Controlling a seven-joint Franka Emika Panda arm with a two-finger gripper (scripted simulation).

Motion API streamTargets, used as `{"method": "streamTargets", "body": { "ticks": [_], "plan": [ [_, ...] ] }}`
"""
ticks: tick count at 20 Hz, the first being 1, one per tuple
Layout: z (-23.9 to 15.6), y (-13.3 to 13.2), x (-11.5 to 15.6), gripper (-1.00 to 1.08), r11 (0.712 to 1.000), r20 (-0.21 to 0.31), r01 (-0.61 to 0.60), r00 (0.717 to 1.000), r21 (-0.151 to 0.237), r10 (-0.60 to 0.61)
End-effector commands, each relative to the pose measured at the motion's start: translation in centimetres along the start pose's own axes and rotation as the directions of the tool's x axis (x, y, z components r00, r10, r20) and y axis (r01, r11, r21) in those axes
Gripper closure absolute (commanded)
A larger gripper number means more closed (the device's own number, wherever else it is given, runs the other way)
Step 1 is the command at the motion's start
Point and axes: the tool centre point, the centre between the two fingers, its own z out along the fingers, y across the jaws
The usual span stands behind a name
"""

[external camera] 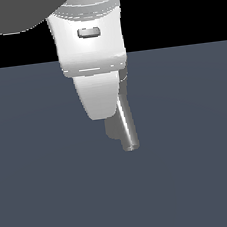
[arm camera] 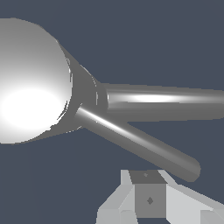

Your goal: Turn on the faucet by rotating a designated handle.

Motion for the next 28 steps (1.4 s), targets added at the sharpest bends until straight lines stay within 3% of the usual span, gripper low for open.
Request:
{"method": "streamTargets", "body": {
  "ticks": [1, 14, 28],
  "plan": [
    [0.1, 0.6, 0.7, 1.08, 1.000, -0.007, -0.012, 1.000, -0.007, 0.012],
    [0.0, 1.1, 1.0, 1.08, 1.000, -0.002, -0.003, 1.000, 0.000, 0.003],
    [0.0, 1.6, 4.1, 1.08, 1.000, -0.004, -0.007, 1.000, -0.003, 0.007]
  ]
}}
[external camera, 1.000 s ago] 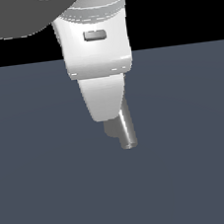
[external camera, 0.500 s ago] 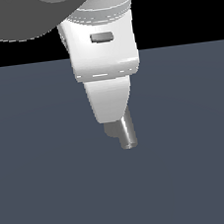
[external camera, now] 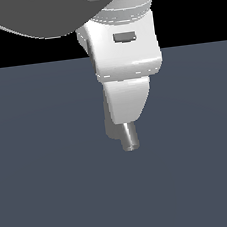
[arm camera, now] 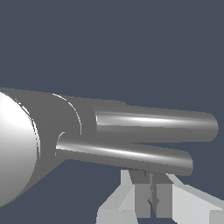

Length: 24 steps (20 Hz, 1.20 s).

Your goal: Turn on the faucet by rotating a designated handle.

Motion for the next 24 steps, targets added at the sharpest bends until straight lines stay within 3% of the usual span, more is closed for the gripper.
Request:
{"method": "streamTargets", "body": {
  "ticks": [1, 18, 19, 24],
  "plan": [
    [0.0, 0.2, 1.3, 1.08, 1.000, -0.011, -0.015, 1.000, -0.001, 0.015],
    [0.0, 1.0, 5.7, 1.08, 1.000, -0.014, -0.021, 1.000, -0.006, 0.021],
    [0.0, 0.4, 4.0, 1.08, 1.000, 0.006, 0.011, 1.000, 0.002, -0.011],
    [0.0, -0.6, 5.7, 1.08, 1.000, 0.002, 0.004, 1.000, 0.000, -0.004]
  ]
}}
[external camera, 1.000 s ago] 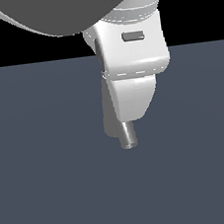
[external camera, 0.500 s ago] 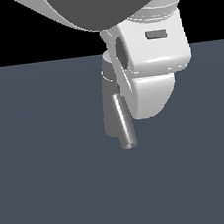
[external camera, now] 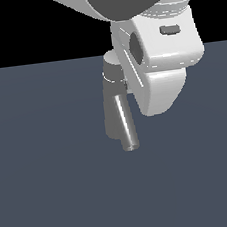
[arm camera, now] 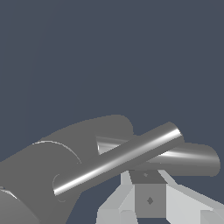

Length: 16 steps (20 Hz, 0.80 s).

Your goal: Turn on the faucet by rotating a designated handle.

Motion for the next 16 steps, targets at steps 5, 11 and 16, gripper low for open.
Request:
{"method": "streamTargets", "body": {
  "ticks": [5, 11, 16],
  "plan": [
    [-0.1, -1.2, 3.1, 1.08, 1.000, -0.019, -0.026, 0.999, 0.000, 0.026],
    [-0.2, -2.4, 5.4, 1.08, 0.999, -0.025, -0.036, 0.999, -0.003, 0.036],
    [-0.2, -3.1, 6.9, 1.08, 0.999, -0.029, -0.042, 0.999, -0.004, 0.042]
  ]
}}
